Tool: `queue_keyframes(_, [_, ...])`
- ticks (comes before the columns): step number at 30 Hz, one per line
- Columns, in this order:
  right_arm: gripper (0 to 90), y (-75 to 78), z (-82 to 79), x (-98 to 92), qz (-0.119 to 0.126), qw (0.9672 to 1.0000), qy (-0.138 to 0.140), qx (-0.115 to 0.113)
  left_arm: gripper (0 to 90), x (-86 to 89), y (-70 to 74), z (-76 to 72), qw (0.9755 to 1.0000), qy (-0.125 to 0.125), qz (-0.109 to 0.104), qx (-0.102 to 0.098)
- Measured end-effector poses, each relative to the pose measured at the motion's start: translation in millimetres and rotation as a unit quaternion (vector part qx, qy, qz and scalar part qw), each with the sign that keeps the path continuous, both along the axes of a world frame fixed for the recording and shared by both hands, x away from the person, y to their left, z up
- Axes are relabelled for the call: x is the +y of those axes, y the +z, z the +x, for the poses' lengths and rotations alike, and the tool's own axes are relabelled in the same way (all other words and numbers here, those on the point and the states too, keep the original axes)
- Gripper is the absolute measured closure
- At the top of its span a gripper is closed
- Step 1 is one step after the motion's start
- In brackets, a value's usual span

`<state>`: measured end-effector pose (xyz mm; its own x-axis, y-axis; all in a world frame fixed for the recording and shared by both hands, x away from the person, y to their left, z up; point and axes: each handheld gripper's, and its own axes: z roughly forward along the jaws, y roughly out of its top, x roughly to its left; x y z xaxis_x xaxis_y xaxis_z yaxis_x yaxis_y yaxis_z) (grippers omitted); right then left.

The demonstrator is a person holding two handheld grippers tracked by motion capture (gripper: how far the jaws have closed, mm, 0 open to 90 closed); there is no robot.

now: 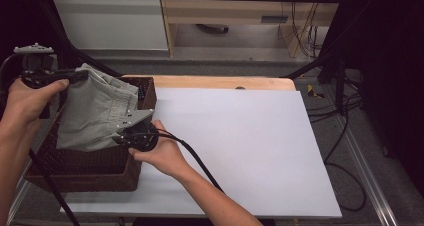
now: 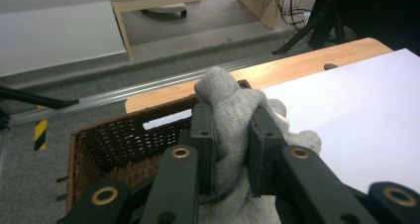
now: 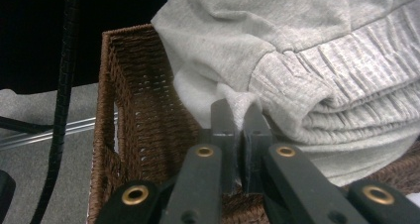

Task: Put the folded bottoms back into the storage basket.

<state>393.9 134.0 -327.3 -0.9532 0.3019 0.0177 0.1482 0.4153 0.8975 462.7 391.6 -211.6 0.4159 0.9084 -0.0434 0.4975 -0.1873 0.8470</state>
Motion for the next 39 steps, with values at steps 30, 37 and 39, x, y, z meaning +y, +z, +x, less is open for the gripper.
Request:
queue_keyframes(30, [87.5, -6.4, -1.1, 8.0, -0.023, 0.9997, 0.001, -0.001, 76.5, 0.7, -28.3, 9.0, 0.9997, 0.002, 0.003, 0.023])
queue_keyframes(37, [87.2, -6.1, -2.5, 8.6, -0.029, 0.9996, 0.0, 0.001, 75.4, 0.5, -36.4, 12.6, 0.9994, -0.004, 0.001, 0.035])
queue_keyframes(39, [81.6, -6.8, -2.7, 9.9, -0.029, 0.9995, -0.002, 0.008, 69.6, 0.5, -40.9, 15.7, 0.999, 0.008, 0.011, 0.043])
